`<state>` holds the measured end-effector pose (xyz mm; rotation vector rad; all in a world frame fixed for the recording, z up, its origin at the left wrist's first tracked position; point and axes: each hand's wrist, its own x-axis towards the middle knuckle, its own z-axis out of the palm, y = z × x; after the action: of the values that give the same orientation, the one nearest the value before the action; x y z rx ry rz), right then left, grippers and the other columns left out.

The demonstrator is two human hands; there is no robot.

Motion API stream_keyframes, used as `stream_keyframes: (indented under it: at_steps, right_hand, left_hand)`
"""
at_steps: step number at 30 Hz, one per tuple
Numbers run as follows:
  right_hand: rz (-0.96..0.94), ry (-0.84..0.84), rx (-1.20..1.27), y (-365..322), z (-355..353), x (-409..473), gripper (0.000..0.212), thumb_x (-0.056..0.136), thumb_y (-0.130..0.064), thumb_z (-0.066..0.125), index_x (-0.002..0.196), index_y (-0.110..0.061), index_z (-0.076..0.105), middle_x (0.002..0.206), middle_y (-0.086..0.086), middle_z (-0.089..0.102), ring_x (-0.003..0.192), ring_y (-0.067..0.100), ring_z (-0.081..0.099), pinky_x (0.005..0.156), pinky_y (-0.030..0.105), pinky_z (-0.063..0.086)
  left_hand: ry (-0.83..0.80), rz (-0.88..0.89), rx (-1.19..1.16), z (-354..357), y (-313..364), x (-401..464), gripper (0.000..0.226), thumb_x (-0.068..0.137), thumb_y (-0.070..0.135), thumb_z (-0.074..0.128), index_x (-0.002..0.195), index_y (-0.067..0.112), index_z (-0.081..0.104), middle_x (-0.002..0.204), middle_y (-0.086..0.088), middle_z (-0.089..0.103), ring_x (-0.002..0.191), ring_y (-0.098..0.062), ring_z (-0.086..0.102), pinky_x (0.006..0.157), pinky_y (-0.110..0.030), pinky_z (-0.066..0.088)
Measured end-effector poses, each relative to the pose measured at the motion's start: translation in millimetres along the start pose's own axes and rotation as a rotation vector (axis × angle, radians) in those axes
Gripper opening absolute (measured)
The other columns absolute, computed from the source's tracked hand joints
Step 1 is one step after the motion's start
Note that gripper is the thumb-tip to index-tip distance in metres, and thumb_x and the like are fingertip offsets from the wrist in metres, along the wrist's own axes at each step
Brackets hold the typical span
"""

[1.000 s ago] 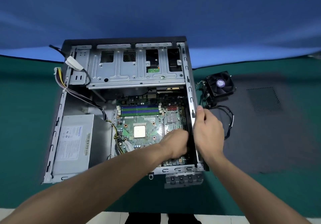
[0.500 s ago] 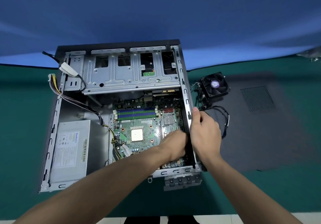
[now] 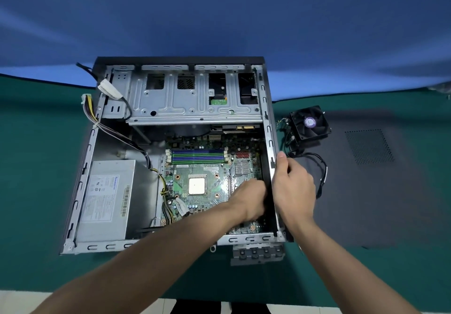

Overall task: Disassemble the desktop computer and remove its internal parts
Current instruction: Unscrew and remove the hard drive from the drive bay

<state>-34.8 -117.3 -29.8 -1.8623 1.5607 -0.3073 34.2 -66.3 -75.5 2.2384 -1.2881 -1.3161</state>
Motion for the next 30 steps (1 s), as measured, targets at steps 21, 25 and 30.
stream_keyframes:
  at_steps: [21, 25, 30]
  right_hand:
    - [-0.021, -0.041, -0.189, -35, 16, 44, 0.062, 0.100, -0.047, 0.011, 0.115, -0.008, 0.057, 0.109, 0.014, 0.064, 0.098, 0.033, 0.055, 0.075, 0.038, 0.031]
    - [0.011, 0.007, -0.177, -34, 16, 42, 0.062, 0.100, -0.049, 0.014, 0.108, -0.009, 0.061, 0.105, 0.015, 0.065, 0.093, 0.034, 0.056, 0.072, 0.037, 0.031]
    - [0.000, 0.008, -0.231, -36, 18, 43, 0.057, 0.099, -0.050, 0.016, 0.098, -0.011, 0.057, 0.095, 0.014, 0.064, 0.076, 0.027, 0.044, 0.069, 0.036, 0.031]
  left_hand:
    - [0.325, -0.038, -0.181, -24, -27, 17, 0.032, 0.086, 0.001, 0.046, 0.106, 0.012, 0.068, 0.103, -0.011, 0.068, 0.095, -0.030, 0.061, 0.080, -0.034, 0.050]
    - [0.420, 0.004, -0.025, -29, -25, 38, 0.024, 0.092, 0.014, 0.049, 0.111, 0.010, 0.062, 0.108, -0.010, 0.060, 0.103, -0.028, 0.054, 0.079, -0.036, 0.044]
    - [0.518, 0.000, 0.052, -27, -20, 54, 0.021, 0.090, 0.008, 0.054, 0.110, 0.011, 0.060, 0.100, -0.011, 0.062, 0.096, -0.028, 0.057, 0.072, -0.033, 0.038]
